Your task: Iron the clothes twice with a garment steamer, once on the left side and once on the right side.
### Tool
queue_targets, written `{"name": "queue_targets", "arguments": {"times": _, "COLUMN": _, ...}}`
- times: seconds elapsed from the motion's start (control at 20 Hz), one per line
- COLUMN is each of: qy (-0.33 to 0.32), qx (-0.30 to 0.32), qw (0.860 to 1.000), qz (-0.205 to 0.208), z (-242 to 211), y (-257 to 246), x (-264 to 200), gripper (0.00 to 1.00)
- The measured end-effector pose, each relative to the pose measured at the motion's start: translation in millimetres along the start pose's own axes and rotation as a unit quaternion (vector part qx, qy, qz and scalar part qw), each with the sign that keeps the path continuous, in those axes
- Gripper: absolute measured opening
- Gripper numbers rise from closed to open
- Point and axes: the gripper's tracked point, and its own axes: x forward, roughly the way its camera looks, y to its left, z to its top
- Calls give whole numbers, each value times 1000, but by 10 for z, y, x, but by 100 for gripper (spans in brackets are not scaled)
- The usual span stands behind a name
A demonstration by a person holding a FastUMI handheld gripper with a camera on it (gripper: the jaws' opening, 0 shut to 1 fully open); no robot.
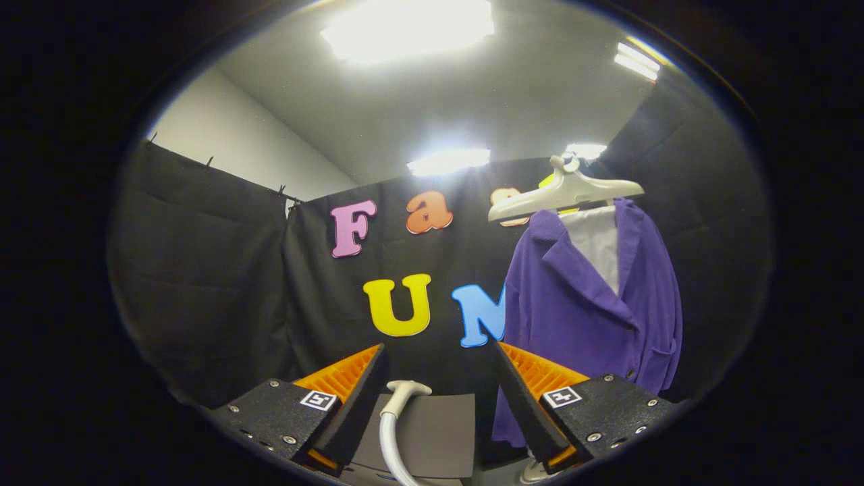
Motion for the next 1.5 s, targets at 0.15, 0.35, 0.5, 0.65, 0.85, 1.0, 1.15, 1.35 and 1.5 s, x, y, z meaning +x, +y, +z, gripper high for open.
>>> {"name": "queue_targets", "arguments": {"times": 0.15, "qy": 57, "qx": 44, "qw": 997, "qz": 29, "z": -216, "y": 52, "x": 485, "gripper": 95}}
{"name": "queue_targets", "arguments": {"times": 0.35, "qy": 114, "qx": 93, "qw": 987, "qz": 65, "z": -463, "y": 173, "x": 1070, "gripper": 95}}
{"name": "queue_targets", "arguments": {"times": 0.5, "qy": 146, "qx": 110, "qw": 981, "qz": 62, "z": -647, "y": 218, "x": 1434, "gripper": 95}}
{"name": "queue_targets", "arguments": {"times": 0.65, "qy": 178, "qx": 109, "qw": 976, "qz": 66, "z": -854, "y": 282, "x": 1668, "gripper": 95}}
{"name": "queue_targets", "arguments": {"times": 0.85, "qy": 233, "qx": 86, "qw": 967, "qz": 59, "z": -1201, "y": 401, "x": 1889, "gripper": 95}}
{"name": "queue_targets", "arguments": {"times": 1.0, "qy": 279, "qx": 74, "qw": 956, "qz": 54, "z": -1521, "y": 463, "x": 1936, "gripper": 95}}
{"name": "queue_targets", "arguments": {"times": 1.15, "qy": 331, "qx": 53, "qw": 941, "qz": 39, "z": -1869, "y": 440, "x": 1926, "gripper": 95}}
{"name": "queue_targets", "arguments": {"times": 1.35, "qy": 380, "qx": 60, "qw": 923, "qz": 26, "z": -2217, "y": 436, "x": 1895, "gripper": 95}}
{"name": "queue_targets", "arguments": {"times": 1.5, "qy": 397, "qx": 95, "qw": 913, "qz": 26, "z": -2329, "y": 488, "x": 1864, "gripper": 91}}
